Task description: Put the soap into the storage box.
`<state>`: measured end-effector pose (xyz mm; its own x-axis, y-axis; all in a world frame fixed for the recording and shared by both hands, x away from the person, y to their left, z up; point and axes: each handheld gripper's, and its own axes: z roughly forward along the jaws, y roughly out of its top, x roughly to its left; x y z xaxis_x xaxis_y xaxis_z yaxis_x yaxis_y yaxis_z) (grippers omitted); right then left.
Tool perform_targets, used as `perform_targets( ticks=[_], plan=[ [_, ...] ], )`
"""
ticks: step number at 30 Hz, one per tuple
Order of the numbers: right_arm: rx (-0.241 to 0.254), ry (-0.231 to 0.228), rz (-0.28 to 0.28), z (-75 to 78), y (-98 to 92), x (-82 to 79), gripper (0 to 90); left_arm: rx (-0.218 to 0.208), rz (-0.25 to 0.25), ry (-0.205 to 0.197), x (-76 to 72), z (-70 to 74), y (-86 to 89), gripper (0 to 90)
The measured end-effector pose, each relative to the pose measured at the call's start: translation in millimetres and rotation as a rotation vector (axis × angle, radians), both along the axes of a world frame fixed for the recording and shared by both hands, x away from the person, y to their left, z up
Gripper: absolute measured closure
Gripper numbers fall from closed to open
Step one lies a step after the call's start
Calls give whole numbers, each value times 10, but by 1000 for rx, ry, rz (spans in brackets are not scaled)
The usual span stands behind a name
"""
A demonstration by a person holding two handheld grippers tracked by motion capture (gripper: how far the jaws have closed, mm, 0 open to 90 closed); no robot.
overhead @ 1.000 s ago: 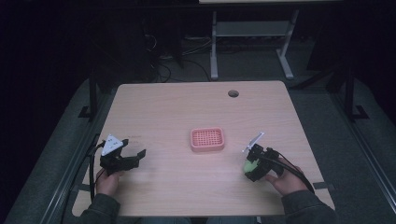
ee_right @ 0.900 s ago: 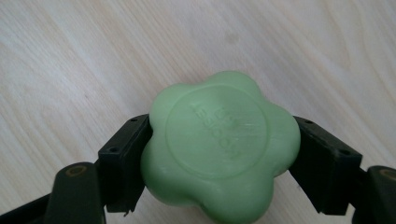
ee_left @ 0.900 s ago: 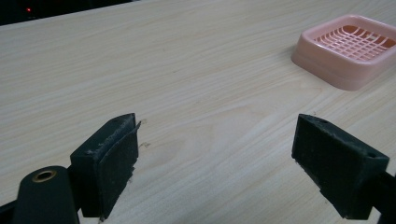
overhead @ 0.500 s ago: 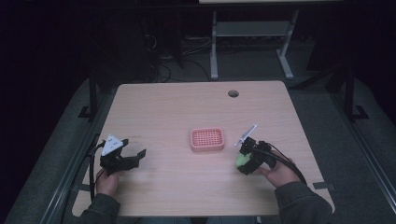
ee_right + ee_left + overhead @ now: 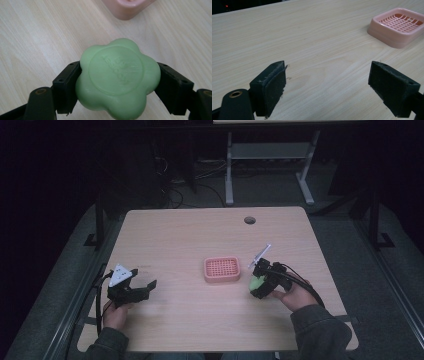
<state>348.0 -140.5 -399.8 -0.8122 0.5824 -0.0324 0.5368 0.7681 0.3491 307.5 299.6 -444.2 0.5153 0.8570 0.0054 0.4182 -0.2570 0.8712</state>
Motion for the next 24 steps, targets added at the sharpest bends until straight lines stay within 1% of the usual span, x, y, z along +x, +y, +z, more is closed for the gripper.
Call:
perform_targets(
  ticks=[2, 6, 19, 24],
  plan=[
    [9, 4, 0, 18, 19, 23, 257, 2, 0, -2, 2, -2, -3, 141],
    [11, 2, 8, 38, 54, 71, 257, 0, 2, -1, 0, 1, -1, 140],
    [1, 2, 36, 95, 179, 182, 257, 3, -5, -3, 3, -2, -8, 140],
    [-10, -9, 45, 138, 238, 221, 257, 3, -6, -4, 2, -2, -10, 140]
  ],
)
